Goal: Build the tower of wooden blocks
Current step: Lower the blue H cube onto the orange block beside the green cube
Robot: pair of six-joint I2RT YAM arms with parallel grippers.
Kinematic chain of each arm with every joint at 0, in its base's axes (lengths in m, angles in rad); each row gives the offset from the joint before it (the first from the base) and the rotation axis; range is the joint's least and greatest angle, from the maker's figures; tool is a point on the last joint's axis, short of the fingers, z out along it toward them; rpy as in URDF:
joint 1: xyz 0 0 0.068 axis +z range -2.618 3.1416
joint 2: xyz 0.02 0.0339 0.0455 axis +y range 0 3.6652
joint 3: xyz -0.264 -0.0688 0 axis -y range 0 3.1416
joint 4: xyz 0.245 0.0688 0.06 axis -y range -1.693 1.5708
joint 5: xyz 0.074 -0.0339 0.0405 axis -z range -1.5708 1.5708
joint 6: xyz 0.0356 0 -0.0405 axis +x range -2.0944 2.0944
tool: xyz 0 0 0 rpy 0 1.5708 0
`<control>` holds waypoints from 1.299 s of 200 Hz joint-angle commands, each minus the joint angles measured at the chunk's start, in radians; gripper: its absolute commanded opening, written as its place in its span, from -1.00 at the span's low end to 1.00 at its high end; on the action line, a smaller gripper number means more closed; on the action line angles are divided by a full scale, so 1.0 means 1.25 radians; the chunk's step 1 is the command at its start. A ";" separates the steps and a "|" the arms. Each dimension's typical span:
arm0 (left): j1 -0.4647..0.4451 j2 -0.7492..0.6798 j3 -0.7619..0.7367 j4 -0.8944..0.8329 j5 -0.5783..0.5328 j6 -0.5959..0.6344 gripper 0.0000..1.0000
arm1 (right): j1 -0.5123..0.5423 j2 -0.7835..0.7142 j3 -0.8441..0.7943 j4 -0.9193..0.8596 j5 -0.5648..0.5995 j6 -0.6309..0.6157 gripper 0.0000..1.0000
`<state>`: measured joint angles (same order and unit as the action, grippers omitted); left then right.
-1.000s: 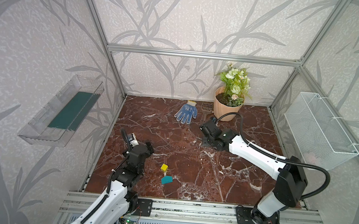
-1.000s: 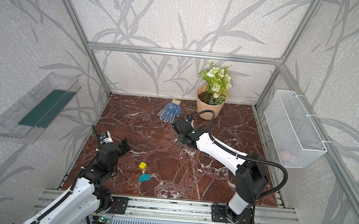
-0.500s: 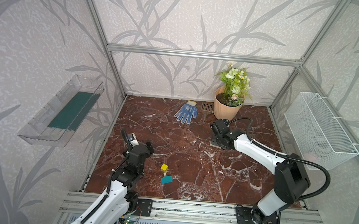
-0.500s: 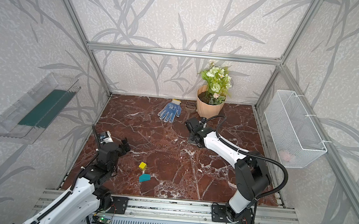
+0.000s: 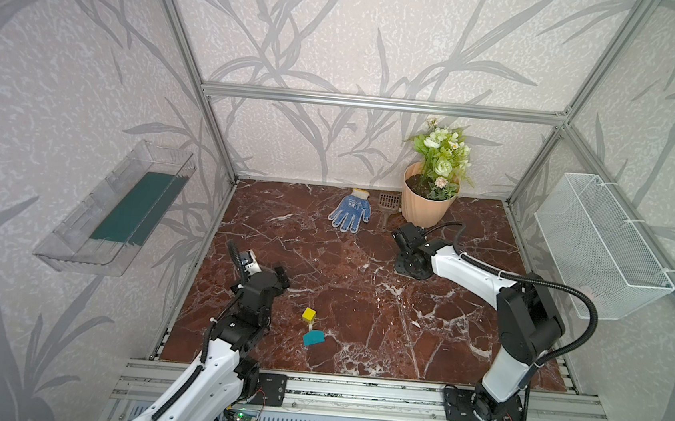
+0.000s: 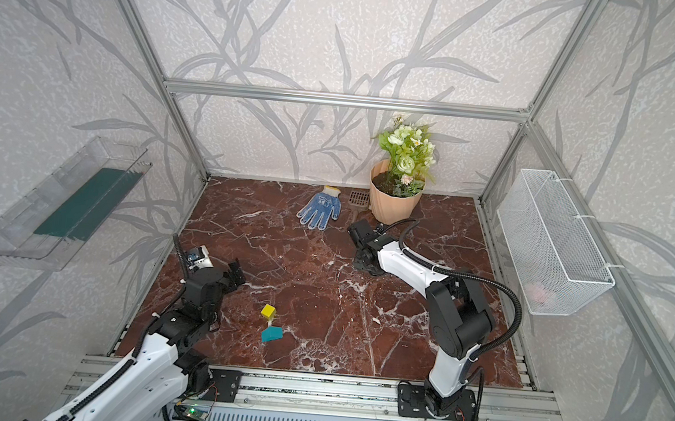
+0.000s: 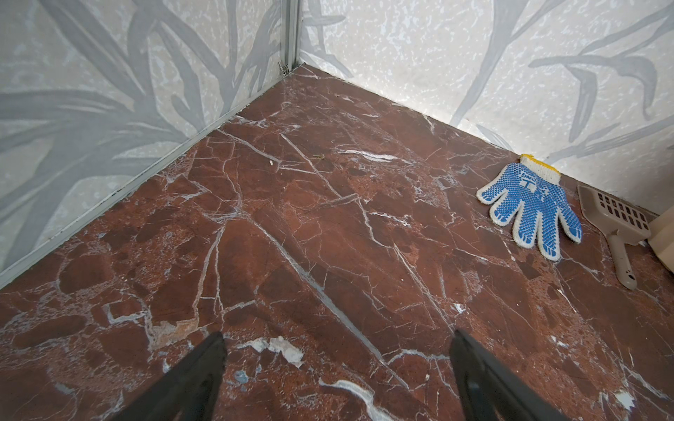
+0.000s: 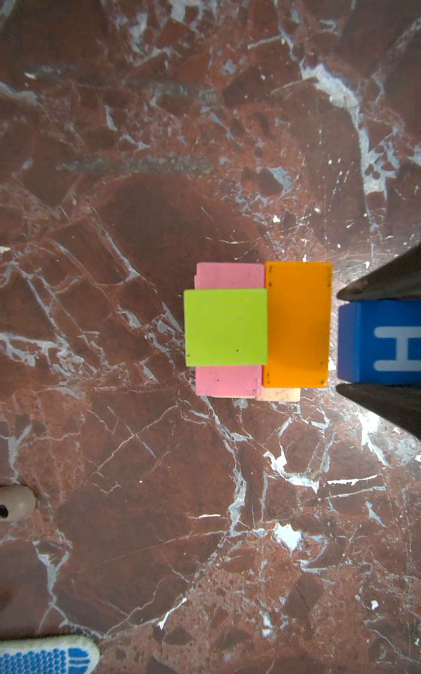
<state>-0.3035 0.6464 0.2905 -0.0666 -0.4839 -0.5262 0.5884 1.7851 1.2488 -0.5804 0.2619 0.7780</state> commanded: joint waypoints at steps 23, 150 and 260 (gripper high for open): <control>0.003 -0.002 -0.008 0.013 -0.004 0.002 0.90 | -0.014 0.010 0.031 -0.017 0.019 -0.012 -1.00; 0.003 -0.004 -0.009 0.013 -0.004 0.002 0.91 | -0.027 0.051 0.071 -0.040 0.025 -0.032 -1.00; 0.003 -0.006 -0.008 0.012 -0.003 0.002 0.91 | -0.037 0.070 0.079 -0.043 0.020 -0.040 -1.00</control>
<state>-0.3035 0.6464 0.2905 -0.0666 -0.4774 -0.5259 0.5495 1.8626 1.3205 -0.6113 0.2718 0.7341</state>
